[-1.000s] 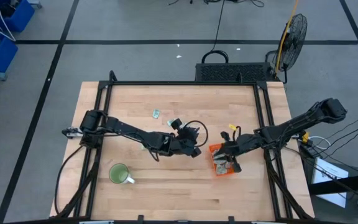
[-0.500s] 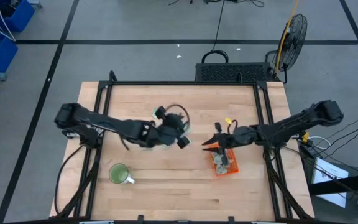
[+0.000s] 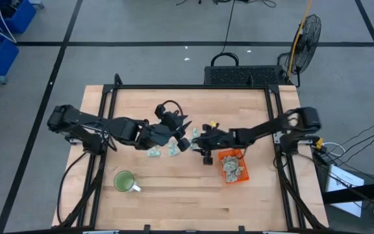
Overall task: Pick and place Stevia / Truvia into bins
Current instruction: Put the stevia packet into the orange basket
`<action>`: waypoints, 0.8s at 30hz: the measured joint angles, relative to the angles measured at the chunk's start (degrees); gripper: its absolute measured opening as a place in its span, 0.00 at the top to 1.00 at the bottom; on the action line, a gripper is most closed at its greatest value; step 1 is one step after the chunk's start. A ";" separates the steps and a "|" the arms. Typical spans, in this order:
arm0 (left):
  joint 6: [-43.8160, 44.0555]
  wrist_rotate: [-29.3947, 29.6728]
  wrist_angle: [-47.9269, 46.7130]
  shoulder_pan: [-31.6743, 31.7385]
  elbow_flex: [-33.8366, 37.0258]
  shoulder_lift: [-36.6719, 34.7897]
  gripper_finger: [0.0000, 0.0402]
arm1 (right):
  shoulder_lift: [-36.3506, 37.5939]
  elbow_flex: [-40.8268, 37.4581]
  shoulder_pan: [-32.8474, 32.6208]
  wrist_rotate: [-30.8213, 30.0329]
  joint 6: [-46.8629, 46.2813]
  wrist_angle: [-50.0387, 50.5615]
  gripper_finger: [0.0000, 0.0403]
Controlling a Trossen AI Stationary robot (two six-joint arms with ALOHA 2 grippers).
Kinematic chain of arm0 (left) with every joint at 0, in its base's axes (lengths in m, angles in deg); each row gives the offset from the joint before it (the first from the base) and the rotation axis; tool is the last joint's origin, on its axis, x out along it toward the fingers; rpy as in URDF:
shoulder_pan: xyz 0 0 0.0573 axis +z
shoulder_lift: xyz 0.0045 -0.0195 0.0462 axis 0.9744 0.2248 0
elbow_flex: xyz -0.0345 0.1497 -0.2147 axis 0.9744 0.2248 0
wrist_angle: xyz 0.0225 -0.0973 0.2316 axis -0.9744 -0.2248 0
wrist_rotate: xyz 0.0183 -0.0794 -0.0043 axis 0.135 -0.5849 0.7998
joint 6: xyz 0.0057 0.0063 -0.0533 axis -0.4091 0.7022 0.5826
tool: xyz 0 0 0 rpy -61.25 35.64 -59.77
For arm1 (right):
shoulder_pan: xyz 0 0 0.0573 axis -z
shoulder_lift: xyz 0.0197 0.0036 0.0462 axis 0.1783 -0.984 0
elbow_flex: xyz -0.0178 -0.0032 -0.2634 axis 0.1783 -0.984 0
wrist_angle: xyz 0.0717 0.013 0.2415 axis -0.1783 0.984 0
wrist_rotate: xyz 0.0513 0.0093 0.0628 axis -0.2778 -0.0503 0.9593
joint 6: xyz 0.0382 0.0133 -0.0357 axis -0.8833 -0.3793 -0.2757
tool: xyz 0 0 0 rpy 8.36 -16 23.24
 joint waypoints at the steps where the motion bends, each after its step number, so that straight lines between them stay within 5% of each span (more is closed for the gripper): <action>1: 0.00 -0.04 -0.01 -0.05 0.00 0.16 0.70 | -2.04 0.25 0.32 -0.01 -0.84 0.01 0.63; 6: 0.07 -1.34 -3.33 -0.33 0.02 0.36 0.70 | -8.50 0.97 1.43 -0.09 -3.77 -0.20 0.64; 15: 0.55 -1.46 -6.22 -0.38 0.02 0.34 0.70 | -9.51 1.10 1.47 -0.33 -2.07 -0.17 0.68; 24: 0.59 -1.60 -6.24 -0.48 0.02 0.35 0.70 | -9.56 1.07 1.32 -0.11 -1.79 -0.75 0.95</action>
